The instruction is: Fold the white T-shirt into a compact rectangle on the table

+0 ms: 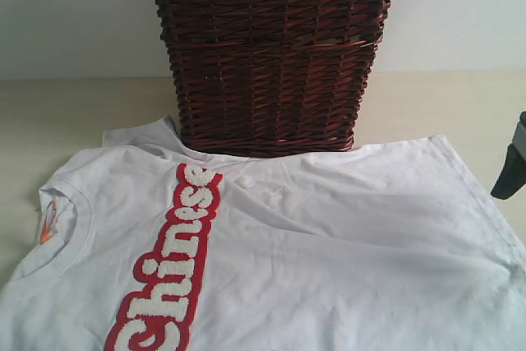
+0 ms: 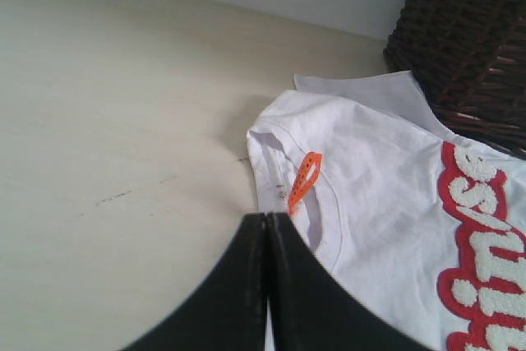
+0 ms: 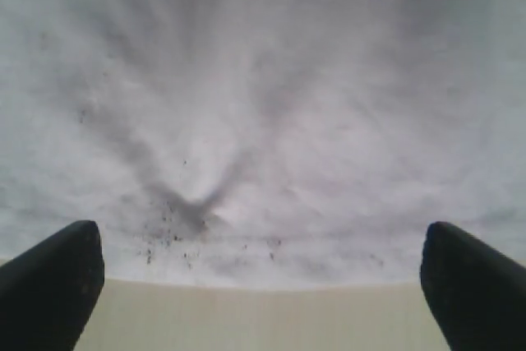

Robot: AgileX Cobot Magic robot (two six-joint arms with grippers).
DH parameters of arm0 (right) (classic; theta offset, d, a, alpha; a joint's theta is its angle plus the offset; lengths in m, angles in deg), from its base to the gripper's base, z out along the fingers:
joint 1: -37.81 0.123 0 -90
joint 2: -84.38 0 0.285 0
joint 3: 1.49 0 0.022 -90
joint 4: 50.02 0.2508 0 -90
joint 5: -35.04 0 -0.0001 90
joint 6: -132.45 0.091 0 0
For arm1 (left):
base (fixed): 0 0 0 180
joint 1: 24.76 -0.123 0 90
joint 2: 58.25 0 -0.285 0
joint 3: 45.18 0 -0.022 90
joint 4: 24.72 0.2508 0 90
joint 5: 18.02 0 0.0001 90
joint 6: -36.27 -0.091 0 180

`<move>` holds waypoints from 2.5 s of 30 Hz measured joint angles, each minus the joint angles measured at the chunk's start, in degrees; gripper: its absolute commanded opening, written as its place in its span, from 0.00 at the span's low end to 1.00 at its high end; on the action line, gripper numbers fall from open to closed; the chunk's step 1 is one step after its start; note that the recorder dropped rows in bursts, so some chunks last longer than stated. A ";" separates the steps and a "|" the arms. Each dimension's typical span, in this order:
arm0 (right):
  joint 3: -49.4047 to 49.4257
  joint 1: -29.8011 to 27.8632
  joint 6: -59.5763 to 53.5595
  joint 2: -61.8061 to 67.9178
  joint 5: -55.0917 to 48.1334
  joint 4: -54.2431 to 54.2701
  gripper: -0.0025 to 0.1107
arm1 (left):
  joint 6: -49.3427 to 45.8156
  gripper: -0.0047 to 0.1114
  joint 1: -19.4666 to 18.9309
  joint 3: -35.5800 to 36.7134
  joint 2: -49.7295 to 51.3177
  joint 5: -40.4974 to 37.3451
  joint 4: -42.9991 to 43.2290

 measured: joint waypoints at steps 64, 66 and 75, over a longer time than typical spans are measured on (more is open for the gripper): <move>17.88 4.29 3.55 -6.43 21.78 -2.35 0.95 | 0.00 0.04 0.00 0.00 0.00 0.00 0.00; 17.88 4.29 3.55 -6.43 21.78 -2.35 0.95 | 0.00 0.04 0.00 0.00 0.00 0.00 0.00; 16.84 2.77 5.28 -3.68 19.89 -2.11 0.94 | 0.00 0.04 0.00 0.00 0.00 0.00 0.00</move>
